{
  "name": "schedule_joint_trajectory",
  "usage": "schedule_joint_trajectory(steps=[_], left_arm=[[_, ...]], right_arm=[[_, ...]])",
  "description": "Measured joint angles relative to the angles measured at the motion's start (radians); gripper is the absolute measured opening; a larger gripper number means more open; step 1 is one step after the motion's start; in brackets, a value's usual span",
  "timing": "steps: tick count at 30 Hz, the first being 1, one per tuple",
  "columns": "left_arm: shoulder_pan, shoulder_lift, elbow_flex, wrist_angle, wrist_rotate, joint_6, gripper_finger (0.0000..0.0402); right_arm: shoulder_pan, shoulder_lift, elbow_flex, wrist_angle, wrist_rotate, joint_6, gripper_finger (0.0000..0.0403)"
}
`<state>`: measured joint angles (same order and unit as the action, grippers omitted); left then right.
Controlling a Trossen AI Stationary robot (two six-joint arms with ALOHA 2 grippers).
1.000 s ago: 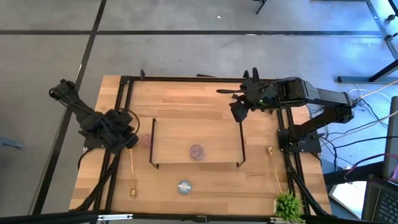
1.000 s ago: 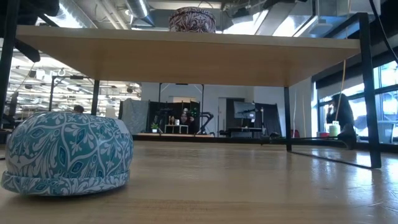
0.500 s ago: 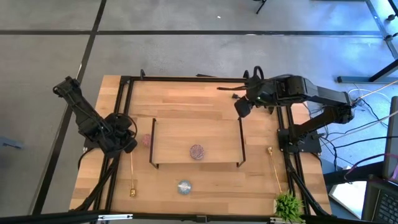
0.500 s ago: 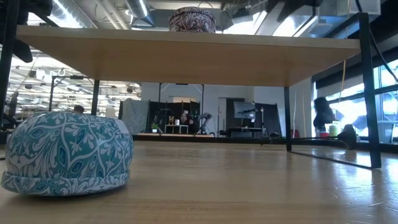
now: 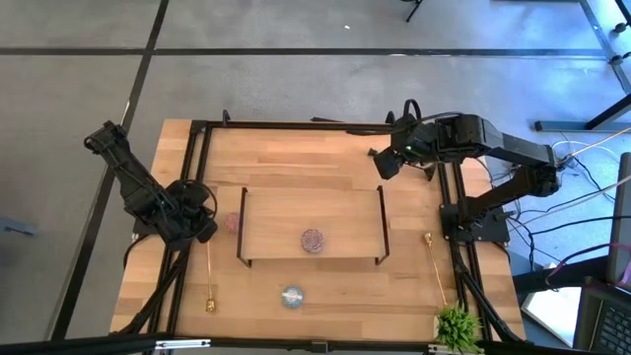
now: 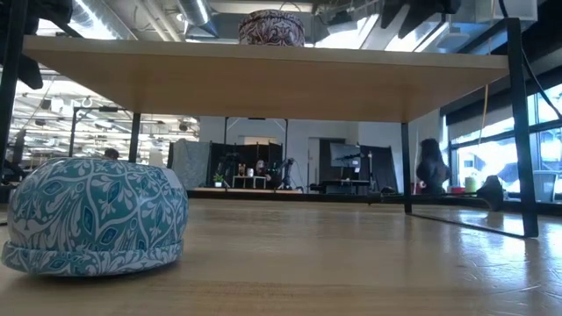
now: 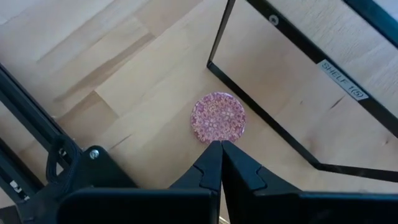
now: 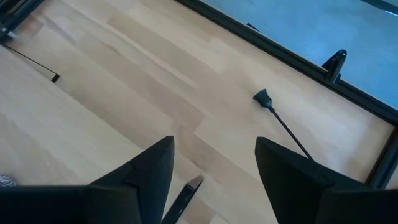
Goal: Pick & Place candle stick holders
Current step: Put the black candle holder on the shelf
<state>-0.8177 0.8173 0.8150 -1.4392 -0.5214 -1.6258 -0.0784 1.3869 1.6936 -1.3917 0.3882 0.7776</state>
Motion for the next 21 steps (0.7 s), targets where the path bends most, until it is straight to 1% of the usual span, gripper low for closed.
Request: schedule_joint_trajectory(steps=[4, 11, 13, 15, 17, 21], left_arm=[[0.000, 0.000, 0.000, -0.001, 0.020, 0.017, 0.0001], [0.000, 0.000, 0.000, -0.001, 0.020, 0.020, 0.0001], [0.000, 0.000, 0.000, -0.001, 0.019, 0.016, 0.0001], [0.000, 0.000, 0.000, -0.001, 0.019, 0.016, 0.0001], [0.000, 0.000, 0.000, -0.001, 0.016, 0.015, 0.0001], [0.000, 0.000, 0.000, 0.000, 0.003, 0.012, 0.0001]], right_arm=[[0.000, 0.000, 0.000, -0.005, 0.000, -0.004, 0.0229], [0.000, 0.000, 0.000, -0.030, 0.000, -0.007, 0.0229], [-0.004, 0.001, 0.000, -0.060, 0.020, 0.002, 0.0229], [-0.019, 0.010, 0.000, -0.106, 0.044, 0.034, 0.0228], [-0.045, 0.023, 0.000, -0.152, 0.045, 0.066, 0.0228], [-0.112, 0.046, -0.007, -0.176, -0.009, 0.052, 0.0228]])
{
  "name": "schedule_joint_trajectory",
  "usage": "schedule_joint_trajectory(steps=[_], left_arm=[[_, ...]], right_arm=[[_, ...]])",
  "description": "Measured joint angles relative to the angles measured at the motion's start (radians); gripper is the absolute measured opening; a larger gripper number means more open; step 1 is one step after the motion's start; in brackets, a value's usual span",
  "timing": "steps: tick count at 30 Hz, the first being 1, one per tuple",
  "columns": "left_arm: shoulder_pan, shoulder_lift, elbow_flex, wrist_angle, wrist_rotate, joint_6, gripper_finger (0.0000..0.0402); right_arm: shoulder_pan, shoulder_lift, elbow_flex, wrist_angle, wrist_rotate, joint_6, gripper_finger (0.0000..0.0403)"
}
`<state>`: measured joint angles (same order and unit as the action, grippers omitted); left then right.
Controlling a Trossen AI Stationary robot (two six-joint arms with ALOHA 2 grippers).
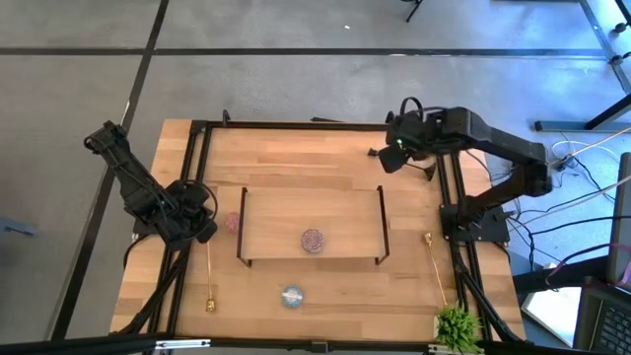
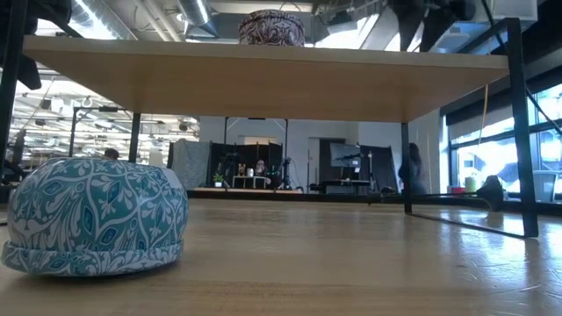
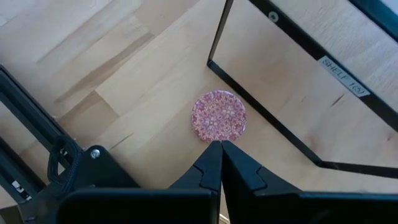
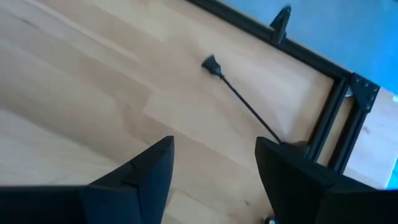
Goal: Pick & Place candle stick holders
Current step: Put the black candle holder on the shelf
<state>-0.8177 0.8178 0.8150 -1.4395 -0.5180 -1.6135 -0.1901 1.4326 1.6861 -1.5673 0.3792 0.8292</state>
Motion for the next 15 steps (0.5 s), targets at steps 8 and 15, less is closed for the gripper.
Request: schedule_joint_trajectory(steps=[8, 15], left_arm=[[0.000, 0.000, 0.000, 0.000, -0.024, 0.000, 0.0001], [0.000, 0.000, 0.000, 0.008, -0.024, -0.001, 0.0001]], right_arm=[[-0.154, 0.060, -0.045, 0.038, -0.096, -0.175, 0.0228], [-0.284, 0.144, -0.094, 0.041, -0.170, -0.327, 0.0228]])
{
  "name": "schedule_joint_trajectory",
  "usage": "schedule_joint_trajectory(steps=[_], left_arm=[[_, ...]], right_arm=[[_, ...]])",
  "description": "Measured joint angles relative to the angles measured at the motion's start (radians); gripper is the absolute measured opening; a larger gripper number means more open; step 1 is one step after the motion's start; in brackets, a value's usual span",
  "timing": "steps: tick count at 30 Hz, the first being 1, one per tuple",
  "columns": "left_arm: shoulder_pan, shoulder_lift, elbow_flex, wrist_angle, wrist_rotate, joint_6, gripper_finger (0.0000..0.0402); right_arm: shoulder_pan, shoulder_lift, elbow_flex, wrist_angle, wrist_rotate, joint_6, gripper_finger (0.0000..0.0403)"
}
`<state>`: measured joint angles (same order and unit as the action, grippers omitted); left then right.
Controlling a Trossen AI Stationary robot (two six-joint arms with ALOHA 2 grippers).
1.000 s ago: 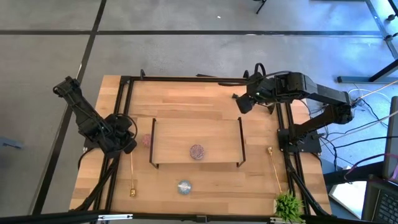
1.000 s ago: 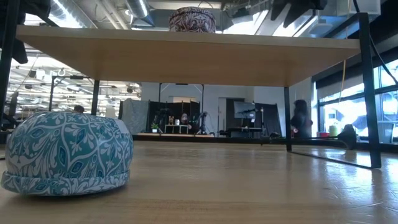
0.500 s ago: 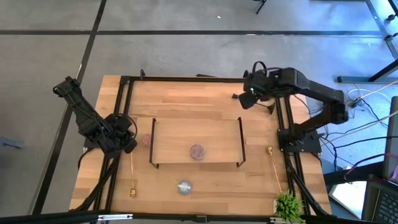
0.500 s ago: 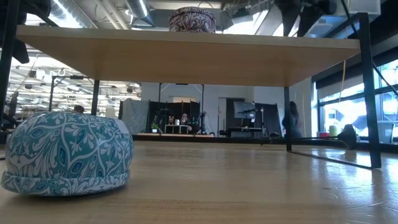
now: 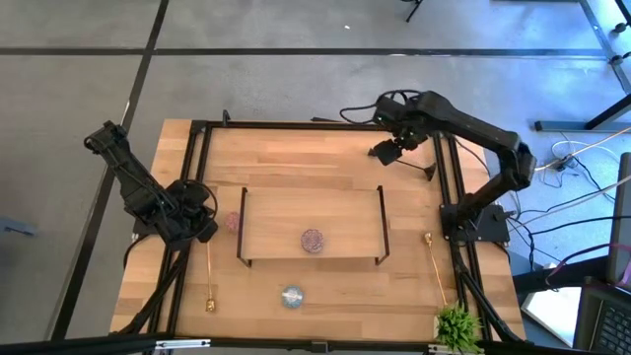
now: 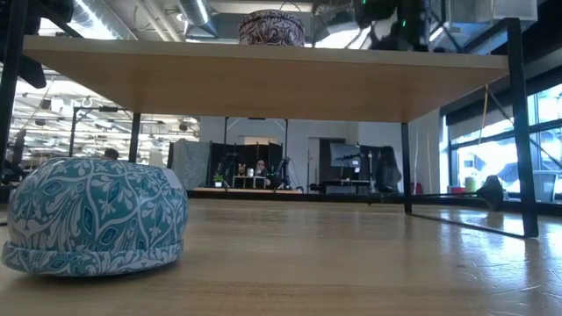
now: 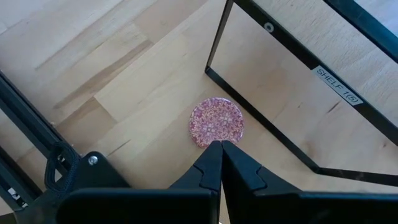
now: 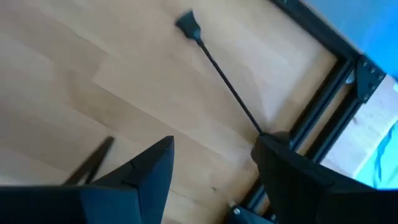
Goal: Pick & Place candle stick holders
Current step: Put the black candle holder on the shelf
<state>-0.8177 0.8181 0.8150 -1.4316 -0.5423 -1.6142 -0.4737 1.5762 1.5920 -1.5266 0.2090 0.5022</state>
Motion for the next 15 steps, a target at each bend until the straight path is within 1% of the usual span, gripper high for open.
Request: schedule_joint_trajectory(steps=[6, 15], left_arm=[[0.000, 0.000, 0.000, 0.004, -0.007, -0.020, 0.0001], [0.000, 0.000, 0.000, 0.020, -0.015, -0.026, 0.0001]], right_arm=[[-0.079, 0.062, -0.053, 0.004, -0.004, -0.018, 0.0228], [-0.160, 0.101, -0.159, 0.104, -0.014, -0.107, 0.0228]])
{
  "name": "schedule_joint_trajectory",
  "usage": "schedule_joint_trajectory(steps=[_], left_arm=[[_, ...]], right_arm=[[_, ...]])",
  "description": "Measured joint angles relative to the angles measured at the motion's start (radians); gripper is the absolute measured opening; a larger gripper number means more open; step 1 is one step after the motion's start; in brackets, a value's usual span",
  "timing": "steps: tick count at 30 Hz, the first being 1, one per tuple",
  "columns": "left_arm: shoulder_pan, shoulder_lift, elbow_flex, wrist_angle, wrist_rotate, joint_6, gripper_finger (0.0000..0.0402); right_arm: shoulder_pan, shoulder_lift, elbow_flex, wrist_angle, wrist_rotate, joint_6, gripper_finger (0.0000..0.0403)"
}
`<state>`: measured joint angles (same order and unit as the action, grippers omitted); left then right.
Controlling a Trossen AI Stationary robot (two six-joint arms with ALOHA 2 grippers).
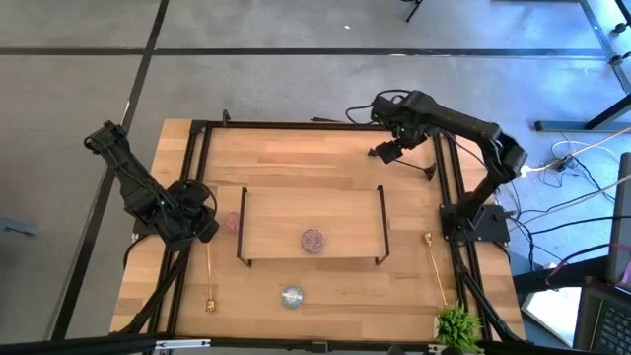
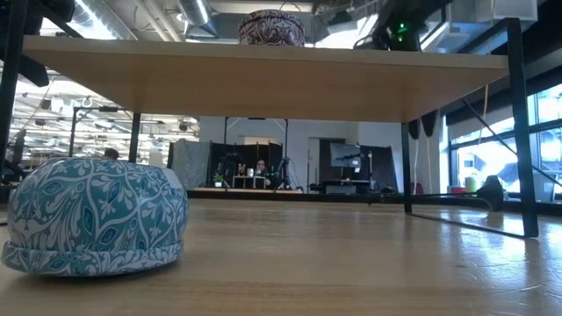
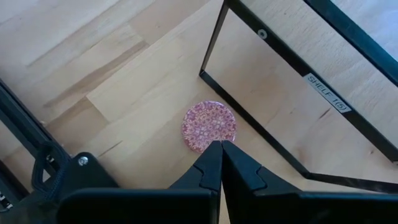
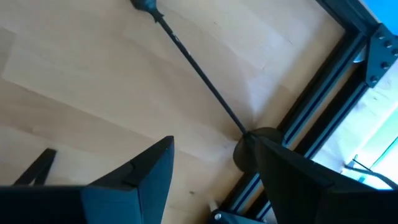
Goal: Pick & Place candle stick holders
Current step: Put the black candle holder on the shelf
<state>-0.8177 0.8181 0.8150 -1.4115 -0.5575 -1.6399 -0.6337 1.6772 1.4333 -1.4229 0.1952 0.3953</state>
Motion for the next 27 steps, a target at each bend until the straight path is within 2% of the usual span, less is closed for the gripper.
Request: schedule_joint_trajectory(steps=[10, 18, 22, 27], left_arm=[[0.000, 0.000, 0.000, 0.006, 0.000, -0.041, 0.0001], [0.000, 0.000, 0.000, 0.010, 0.000, -0.042, 0.0001], [0.000, 0.000, 0.000, 0.010, 0.000, -0.053, 0.0001], [0.000, 0.000, 0.000, 0.021, 0.000, -0.053, 0.0001]], right_arm=[[-0.080, 0.000, -0.120, 0.108, -0.042, -0.069, 0.0228], [-0.082, 0.000, -0.173, 0.196, -0.043, -0.142, 0.0229], [-0.090, 0.000, -0.206, 0.246, -0.093, -0.142, 0.0229], [-0.098, 0.000, -0.253, 0.285, -0.092, -0.134, 0.0229]])
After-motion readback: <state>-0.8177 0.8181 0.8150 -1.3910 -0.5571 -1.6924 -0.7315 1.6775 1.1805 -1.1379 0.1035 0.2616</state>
